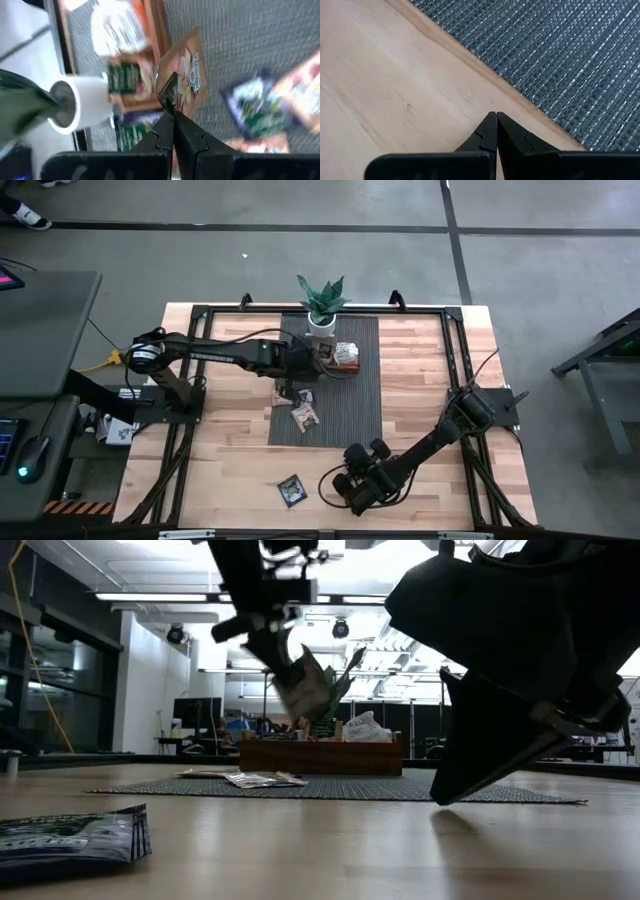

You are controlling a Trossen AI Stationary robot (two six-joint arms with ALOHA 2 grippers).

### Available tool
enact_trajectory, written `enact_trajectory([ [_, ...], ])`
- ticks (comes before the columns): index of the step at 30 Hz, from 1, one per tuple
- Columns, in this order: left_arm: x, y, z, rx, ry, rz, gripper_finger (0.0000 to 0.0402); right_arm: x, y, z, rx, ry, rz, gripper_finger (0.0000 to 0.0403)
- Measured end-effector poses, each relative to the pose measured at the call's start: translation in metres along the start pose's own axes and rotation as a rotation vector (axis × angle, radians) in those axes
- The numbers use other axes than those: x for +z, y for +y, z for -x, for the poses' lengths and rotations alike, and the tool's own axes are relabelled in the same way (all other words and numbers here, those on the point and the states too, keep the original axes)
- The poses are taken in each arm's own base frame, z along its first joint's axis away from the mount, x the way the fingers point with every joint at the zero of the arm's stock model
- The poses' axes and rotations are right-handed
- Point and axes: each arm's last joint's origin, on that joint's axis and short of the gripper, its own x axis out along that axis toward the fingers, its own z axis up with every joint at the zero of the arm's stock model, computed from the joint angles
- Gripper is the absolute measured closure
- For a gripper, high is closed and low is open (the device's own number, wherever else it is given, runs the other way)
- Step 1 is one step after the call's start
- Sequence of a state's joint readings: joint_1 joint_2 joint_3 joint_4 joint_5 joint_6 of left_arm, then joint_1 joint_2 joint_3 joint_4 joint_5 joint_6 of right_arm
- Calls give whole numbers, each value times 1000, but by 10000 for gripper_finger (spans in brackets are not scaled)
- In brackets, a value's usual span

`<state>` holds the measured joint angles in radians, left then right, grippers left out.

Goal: Pick & Place Tea
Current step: Put the brown tea bag into the middle section of the wooden organizer

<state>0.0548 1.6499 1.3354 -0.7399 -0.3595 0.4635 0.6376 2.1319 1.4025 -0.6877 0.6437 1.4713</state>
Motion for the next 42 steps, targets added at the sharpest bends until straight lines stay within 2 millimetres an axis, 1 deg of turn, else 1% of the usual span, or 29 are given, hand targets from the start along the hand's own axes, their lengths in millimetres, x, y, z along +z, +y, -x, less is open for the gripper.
enact_trajectory([
  [4, -1, 1, -16, 34, 62, -66, 401, 1, 1, -1, 5, -1, -1, 403],
  [8, 2, -5, -36, 86, 146, -145, 401, 2, 1, -1, 7, -2, 1, 403],
  [13, 10, -3, -47, 135, 188, -196, 401, 2, 1, -1, 9, -2, 0, 403],
  [15, 13, -2, -48, 154, 213, -214, 401, 2, 1, -1, 9, -2, 0, 403],
  [17, 19, 2, -49, 177, 198, -216, 401, 2, 1, -1, 10, -2, 0, 403],
  [19, 22, 4, -48, 182, 204, -229, 401, 2, 1, -1, 9, -2, 1, 403],
  [24, 30, 11, -41, 204, 174, -231, 401, 2, 1, -1, 6, -3, 3, 403],
  [31, 31, 12, -40, 193, 168, -244, 401, 2, 1, -1, 4, -4, 6, 403],
  [34, 33, 8, -51, 197, 184, -268, 401, 2, 1, -1, 4, -4, 6, 403],
  [35, 30, 8, -54, 188, 210, -280, 401, 2, 1, -1, 4, -4, 5, 403],
  [36, 27, 9, -55, 188, 229, -286, 401, 2, 1, -1, 4, -4, 6, 403],
  [38, 30, 14, -56, 211, 209, -260, 401, 2, 1, -1, 6, -4, 4, 403],
  [40, 29, 17, -65, 229, 219, -245, 401, 2, 1, -1, 7, -5, 3, 403],
  [42, 23, 16, -70, 211, 264, -253, 401, 2, 1, -1, 8, -4, 3, 403],
])
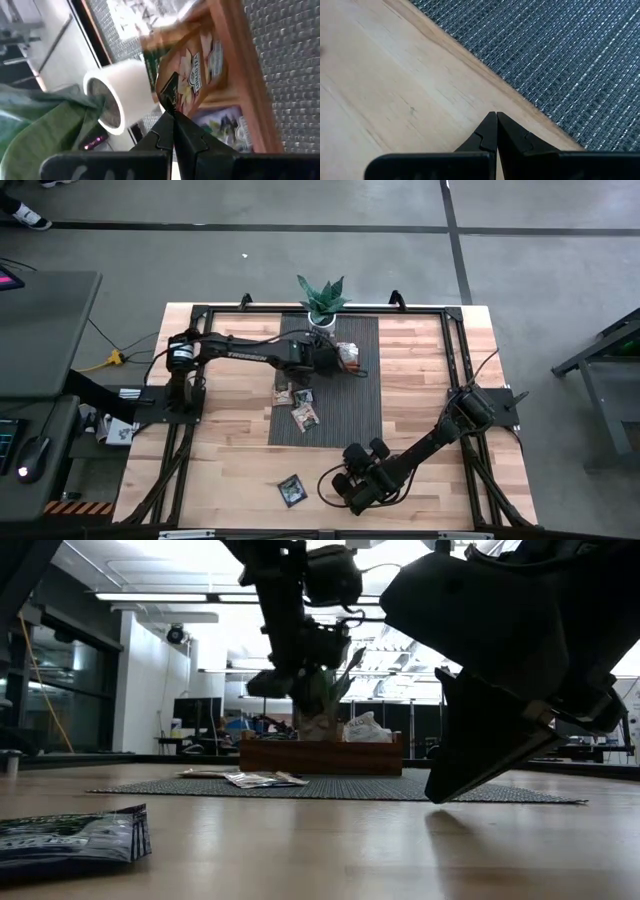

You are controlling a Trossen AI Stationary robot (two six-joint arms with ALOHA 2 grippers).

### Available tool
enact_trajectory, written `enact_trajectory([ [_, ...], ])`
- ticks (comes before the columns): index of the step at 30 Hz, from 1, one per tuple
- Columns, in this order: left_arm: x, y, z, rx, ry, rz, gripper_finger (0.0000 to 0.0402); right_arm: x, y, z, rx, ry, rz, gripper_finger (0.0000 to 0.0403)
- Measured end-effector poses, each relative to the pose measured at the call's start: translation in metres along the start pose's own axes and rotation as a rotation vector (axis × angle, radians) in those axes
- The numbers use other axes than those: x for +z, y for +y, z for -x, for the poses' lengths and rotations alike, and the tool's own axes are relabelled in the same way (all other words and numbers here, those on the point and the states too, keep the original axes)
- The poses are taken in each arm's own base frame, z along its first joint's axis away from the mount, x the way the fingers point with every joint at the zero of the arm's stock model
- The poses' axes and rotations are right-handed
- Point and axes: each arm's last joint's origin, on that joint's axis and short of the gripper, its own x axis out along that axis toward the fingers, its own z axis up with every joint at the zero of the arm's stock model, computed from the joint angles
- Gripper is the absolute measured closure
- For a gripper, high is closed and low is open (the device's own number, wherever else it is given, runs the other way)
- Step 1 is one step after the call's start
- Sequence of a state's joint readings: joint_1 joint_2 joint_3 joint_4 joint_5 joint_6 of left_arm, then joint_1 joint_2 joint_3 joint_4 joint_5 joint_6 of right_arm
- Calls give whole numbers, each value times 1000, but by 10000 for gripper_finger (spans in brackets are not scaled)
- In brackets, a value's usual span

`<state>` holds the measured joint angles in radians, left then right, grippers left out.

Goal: Pick & Place Tea
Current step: Put the brown tea bag into the middle section of the wooden organizer

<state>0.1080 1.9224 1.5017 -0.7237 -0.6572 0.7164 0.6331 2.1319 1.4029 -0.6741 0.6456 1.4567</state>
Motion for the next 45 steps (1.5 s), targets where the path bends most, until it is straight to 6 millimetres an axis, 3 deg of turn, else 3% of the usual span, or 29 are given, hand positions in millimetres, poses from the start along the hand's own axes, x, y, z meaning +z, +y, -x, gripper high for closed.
enact_trajectory([
  [4, -5, 9, -1, -4, -3, 50, 401, 0, 0, 0, 0, 0, 0, 403],
  [29, -6, 7, -6, -97, -52, 103, 396, 0, 0, 0, 0, 6, 1, 403],
  [40, -8, 9, -6, -40, -6, 151, 287, 0, 0, 0, 1, 6, 0, 403],
  [45, -9, 11, -4, -13, 2, 223, 255, 0, 0, 0, 2, 6, -1, 403],
])
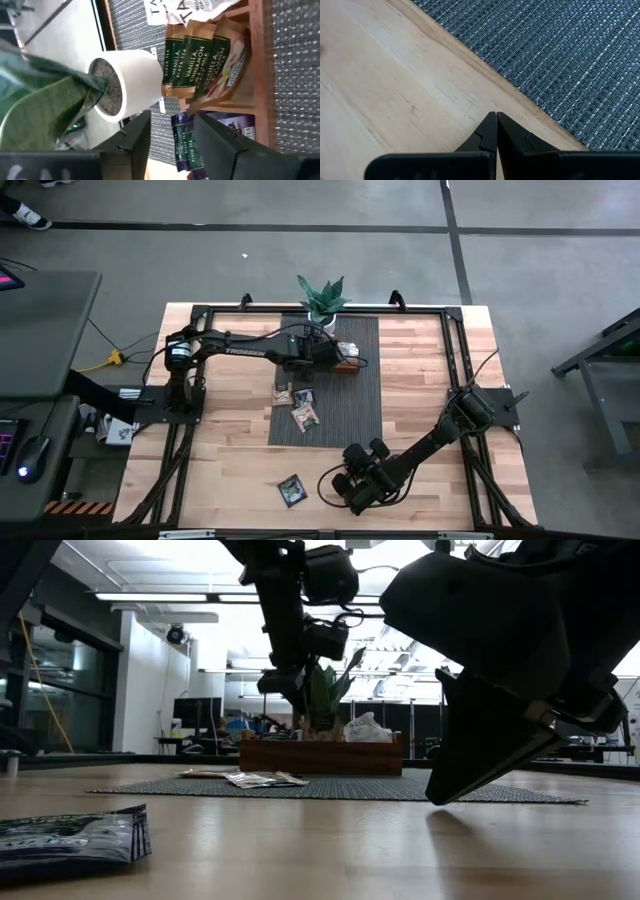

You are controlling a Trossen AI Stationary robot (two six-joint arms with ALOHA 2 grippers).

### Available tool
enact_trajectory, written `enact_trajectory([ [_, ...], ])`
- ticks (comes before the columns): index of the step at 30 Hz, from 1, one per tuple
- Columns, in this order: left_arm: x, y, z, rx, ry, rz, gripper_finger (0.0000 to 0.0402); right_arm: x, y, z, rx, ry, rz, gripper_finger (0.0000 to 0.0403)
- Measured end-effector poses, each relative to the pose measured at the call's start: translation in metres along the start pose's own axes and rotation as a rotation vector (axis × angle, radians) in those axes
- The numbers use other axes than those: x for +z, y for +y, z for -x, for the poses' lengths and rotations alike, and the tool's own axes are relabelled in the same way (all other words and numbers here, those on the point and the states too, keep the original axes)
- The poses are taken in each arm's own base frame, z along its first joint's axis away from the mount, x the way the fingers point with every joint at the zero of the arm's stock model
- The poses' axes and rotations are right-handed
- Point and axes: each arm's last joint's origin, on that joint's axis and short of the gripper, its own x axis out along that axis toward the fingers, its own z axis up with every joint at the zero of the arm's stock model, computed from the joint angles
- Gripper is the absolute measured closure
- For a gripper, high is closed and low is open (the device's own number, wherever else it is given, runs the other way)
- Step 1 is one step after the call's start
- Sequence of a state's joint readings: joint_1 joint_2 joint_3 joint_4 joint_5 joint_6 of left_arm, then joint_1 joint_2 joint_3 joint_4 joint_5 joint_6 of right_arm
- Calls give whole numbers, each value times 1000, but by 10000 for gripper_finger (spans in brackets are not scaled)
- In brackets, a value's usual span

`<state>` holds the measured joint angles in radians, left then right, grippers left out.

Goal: Pick & Place Tea
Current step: Put the brown tea bag into the middle section of the wooden organizer

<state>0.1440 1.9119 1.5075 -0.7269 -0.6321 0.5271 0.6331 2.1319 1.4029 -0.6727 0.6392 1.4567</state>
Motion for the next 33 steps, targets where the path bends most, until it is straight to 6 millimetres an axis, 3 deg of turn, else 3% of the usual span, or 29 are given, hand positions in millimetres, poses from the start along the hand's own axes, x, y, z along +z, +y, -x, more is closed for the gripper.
enact_trajectory([
  [13, -24, 30, 63, -198, -202, 248, 253, 0, 0, 0, -2, 0, 13, 403],
  [17, -40, 29, 80, -273, -252, 302, 253, 0, 0, 0, 0, 0, 24, 403],
  [22, -71, 13, 85, -299, -269, 388, 253, 0, 1, 0, 7, -3, 24, 403],
  [28, -112, -28, 76, -391, -354, 519, 253, 0, 3, 1, 22, -10, 37, 403],
  [33, -129, -66, 68, -438, -402, 592, 253, 2, 3, -1, 25, -12, 26, 403],
])
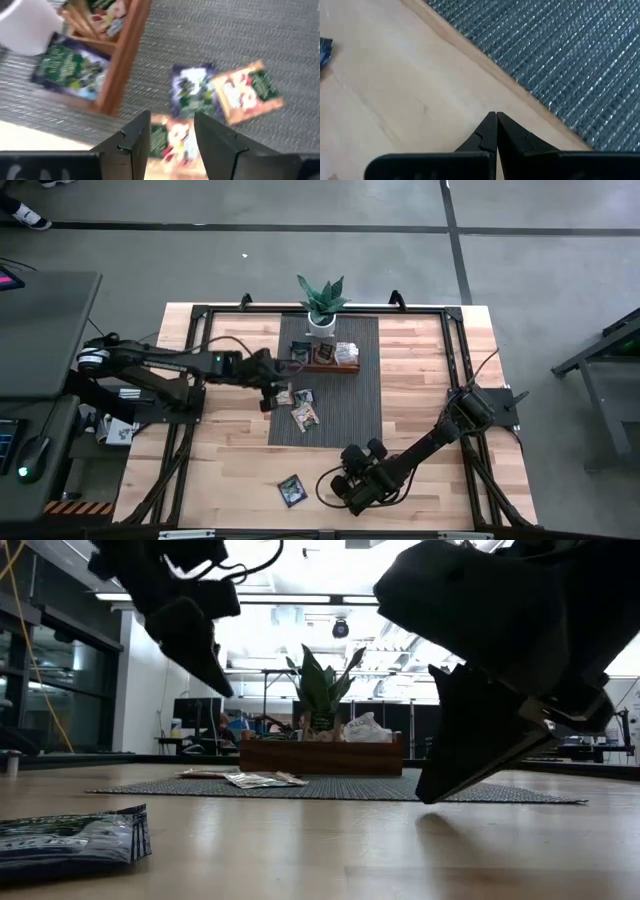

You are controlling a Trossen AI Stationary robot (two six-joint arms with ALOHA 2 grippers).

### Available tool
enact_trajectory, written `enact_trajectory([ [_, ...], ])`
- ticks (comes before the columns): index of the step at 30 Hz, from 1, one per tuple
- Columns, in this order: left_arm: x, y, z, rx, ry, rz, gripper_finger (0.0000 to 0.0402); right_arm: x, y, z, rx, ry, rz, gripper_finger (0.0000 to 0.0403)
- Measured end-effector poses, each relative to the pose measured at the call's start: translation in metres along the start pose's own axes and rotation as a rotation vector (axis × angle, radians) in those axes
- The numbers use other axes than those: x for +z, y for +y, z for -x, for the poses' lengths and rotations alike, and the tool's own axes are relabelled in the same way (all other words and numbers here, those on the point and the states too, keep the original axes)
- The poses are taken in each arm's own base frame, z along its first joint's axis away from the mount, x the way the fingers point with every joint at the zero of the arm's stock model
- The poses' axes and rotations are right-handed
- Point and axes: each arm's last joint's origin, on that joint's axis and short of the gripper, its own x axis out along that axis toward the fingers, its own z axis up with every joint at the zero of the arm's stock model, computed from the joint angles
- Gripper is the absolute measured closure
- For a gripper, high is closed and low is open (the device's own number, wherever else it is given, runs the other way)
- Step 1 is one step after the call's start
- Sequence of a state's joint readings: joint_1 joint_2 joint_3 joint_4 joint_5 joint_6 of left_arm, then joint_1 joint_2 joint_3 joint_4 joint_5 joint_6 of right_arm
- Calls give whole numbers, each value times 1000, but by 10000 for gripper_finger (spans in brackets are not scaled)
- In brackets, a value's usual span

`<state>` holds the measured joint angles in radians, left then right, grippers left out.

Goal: Pick & Place Tea
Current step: Put the brown tea bag into the middle section of the wooden organizer

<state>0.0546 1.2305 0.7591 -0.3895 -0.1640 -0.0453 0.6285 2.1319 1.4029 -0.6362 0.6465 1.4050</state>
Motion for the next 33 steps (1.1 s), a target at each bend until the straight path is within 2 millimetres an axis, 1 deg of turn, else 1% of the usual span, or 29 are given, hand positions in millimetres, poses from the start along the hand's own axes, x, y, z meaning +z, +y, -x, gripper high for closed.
enact_trajectory([
  [1, -4, -4, -3, -11, -21, 18, 253, 0, 0, 0, 3, 0, -2, 403],
  [4, -22, -16, -10, -45, -7, 34, 253, 1, 1, -1, 9, 0, -9, 403],
  [9, -40, -34, -18, -99, -75, 53, 253, 2, 3, -2, 25, 11, -25, 403],
  [12, -44, -40, -20, -129, -137, 69, 253, 4, 3, 0, 33, 8, -33, 403],
  [16, -48, -44, -22, -175, -171, 83, 259, 10, 6, 2, 51, -4, -32, 403],
  [19, -47, -45, -23, -219, -211, 98, 280, 15, 10, 1, 75, -18, -30, 403],
  [21, -47, -47, -28, -228, -213, 93, 299, 18, 11, 0, 84, -32, -23, 403],
  [25, -47, -48, -35, -223, -217, 78, 350, 25, 13, -4, 99, -48, -14, 403],
  [27, -50, -50, -42, -218, -193, 69, 382, 27, 13, -5, 99, -55, -4, 403],
  [28, -52, -51, -47, -213, -175, 61, 392, 27, 13, -5, 101, -56, 2, 403],
  [33, -54, -54, -60, -210, -174, 58, 393, 29, 13, -7, 101, -60, 47, 403],
])
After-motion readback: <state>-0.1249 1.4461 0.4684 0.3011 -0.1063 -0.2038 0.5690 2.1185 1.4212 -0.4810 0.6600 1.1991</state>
